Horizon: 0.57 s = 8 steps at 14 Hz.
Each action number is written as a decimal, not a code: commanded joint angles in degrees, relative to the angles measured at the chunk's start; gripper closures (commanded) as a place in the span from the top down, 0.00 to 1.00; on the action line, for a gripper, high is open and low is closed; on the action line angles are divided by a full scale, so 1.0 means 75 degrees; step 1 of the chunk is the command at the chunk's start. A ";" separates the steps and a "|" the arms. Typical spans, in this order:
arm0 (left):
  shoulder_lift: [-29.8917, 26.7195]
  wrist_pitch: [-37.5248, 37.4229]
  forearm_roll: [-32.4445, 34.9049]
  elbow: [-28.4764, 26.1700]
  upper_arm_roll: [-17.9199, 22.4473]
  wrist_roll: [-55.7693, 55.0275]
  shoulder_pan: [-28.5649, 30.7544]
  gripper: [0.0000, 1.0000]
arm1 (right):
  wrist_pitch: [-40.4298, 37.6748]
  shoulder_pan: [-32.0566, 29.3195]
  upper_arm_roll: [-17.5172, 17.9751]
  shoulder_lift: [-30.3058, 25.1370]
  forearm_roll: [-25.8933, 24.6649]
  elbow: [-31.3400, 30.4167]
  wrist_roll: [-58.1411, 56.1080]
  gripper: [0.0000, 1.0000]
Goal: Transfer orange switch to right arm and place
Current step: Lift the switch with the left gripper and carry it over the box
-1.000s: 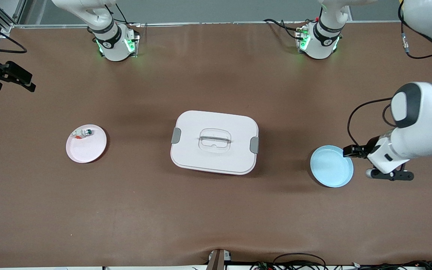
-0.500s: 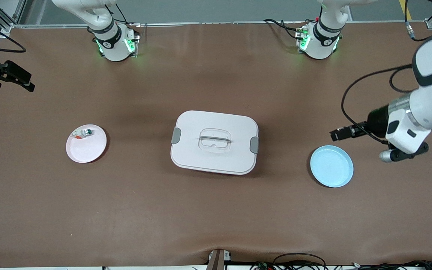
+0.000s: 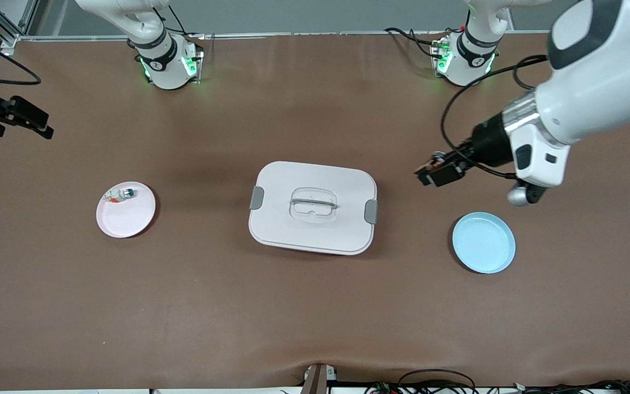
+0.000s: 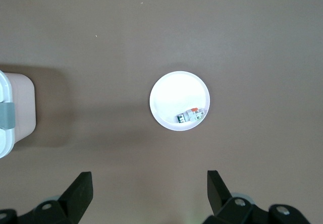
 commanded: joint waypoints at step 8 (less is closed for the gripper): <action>0.1029 0.2692 -0.0115 0.0235 -0.0012 -0.5186 -0.2201 0.25 | 0.0197 -0.0152 0.0038 0.1713 -0.0429 0.0321 -0.0051 1.00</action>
